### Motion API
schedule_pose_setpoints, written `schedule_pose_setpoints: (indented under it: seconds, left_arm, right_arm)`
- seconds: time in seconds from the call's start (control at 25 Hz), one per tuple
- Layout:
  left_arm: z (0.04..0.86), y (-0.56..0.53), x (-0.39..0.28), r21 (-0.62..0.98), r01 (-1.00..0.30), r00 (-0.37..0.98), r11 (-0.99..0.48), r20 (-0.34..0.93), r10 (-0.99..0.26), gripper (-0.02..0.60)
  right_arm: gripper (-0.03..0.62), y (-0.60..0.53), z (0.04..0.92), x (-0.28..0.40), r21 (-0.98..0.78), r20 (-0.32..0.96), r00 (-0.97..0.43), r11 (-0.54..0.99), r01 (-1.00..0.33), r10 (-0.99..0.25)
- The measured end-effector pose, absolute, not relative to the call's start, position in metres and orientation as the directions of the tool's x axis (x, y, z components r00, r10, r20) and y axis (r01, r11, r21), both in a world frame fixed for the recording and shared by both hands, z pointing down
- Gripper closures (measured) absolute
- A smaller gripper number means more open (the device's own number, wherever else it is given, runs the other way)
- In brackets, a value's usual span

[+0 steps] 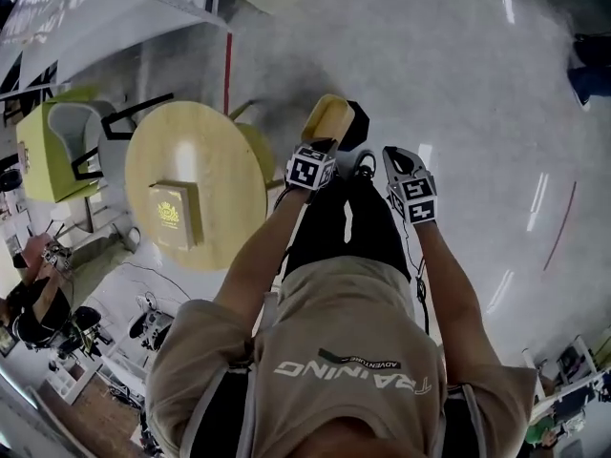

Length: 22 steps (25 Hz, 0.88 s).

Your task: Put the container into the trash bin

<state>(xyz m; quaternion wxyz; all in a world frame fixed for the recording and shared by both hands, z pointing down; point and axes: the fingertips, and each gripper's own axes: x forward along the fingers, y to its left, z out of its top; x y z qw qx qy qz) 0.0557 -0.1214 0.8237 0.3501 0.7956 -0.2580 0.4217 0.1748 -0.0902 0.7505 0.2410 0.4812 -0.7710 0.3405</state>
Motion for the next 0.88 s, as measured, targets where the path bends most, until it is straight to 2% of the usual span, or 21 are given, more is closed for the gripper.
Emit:
schedule_pose_setpoints:
  seconds: [0.48, 0.88]
  left_arm:
    - [0.973, -0.12, 0.069, 0.414, -0.735, 0.499, -0.537, 0.867, -0.014, 0.555]
    - [1.081, -0.112, 0.087, 0.473, -0.713, 0.502, -0.517, 0.86, 0.094, 0.555]
  right_arm:
    - [0.595, -0.096, 0.909, 0.146, -0.339, 0.778, -0.485, 0.385, -0.859, -0.398]
    - [0.595, -0.113, 1.006, 0.158, -0.368, 0.795, -0.493, 0.364, -0.855, -0.354]
